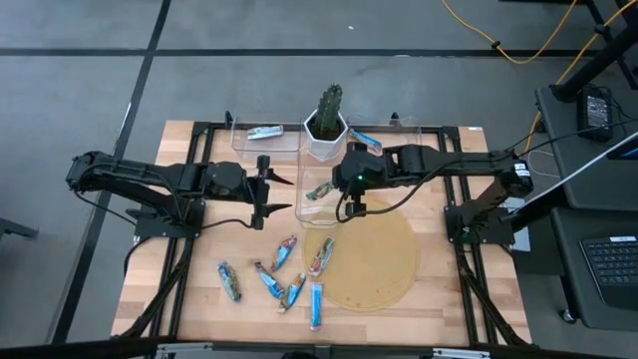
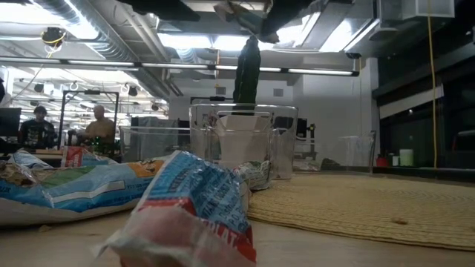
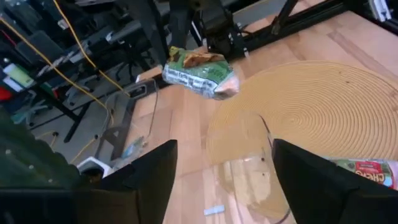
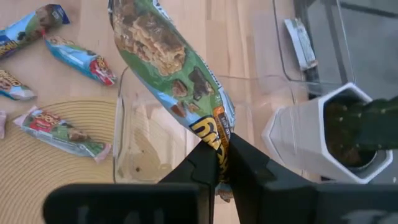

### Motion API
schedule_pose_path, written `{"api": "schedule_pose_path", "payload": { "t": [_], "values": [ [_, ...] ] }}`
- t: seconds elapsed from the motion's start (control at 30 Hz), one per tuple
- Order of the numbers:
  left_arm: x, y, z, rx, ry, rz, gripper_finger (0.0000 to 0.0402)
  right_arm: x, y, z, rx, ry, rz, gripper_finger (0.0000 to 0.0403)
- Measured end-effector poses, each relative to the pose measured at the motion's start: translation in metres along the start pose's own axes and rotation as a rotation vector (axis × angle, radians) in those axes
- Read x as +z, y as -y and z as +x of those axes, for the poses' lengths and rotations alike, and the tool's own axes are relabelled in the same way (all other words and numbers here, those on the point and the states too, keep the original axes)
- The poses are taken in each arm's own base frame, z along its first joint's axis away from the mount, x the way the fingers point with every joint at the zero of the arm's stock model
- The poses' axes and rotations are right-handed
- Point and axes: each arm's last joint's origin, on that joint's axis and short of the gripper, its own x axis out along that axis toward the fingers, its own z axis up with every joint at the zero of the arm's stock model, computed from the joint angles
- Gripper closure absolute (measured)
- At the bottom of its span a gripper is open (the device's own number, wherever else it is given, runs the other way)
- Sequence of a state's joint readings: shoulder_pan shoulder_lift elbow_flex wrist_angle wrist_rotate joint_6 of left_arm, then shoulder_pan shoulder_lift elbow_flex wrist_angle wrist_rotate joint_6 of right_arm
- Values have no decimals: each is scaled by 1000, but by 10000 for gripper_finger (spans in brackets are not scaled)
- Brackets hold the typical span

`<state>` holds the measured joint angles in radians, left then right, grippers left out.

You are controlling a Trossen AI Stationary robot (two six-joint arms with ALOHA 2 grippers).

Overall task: Pick and place Granola Bars by type
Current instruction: Put the yellow green granola bar into the left transparent bin

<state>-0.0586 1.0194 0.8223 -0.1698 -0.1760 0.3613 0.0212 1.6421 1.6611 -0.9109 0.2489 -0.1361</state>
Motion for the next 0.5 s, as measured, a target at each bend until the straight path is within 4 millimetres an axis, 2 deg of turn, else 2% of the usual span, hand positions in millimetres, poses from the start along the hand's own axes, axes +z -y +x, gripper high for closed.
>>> {"api": "schedule_pose_path", "payload": {
  "t": [0.27, 0.5],
  "values": [
    [8, 2, 4, -14, 85, 7, 137, 2, 0, 0, 3, 24, 2, 364],
    [12, 10, 23, 21, 87, 87, 136, 7, 0, 0, 30, 76, -7, 364]
  ]
}}
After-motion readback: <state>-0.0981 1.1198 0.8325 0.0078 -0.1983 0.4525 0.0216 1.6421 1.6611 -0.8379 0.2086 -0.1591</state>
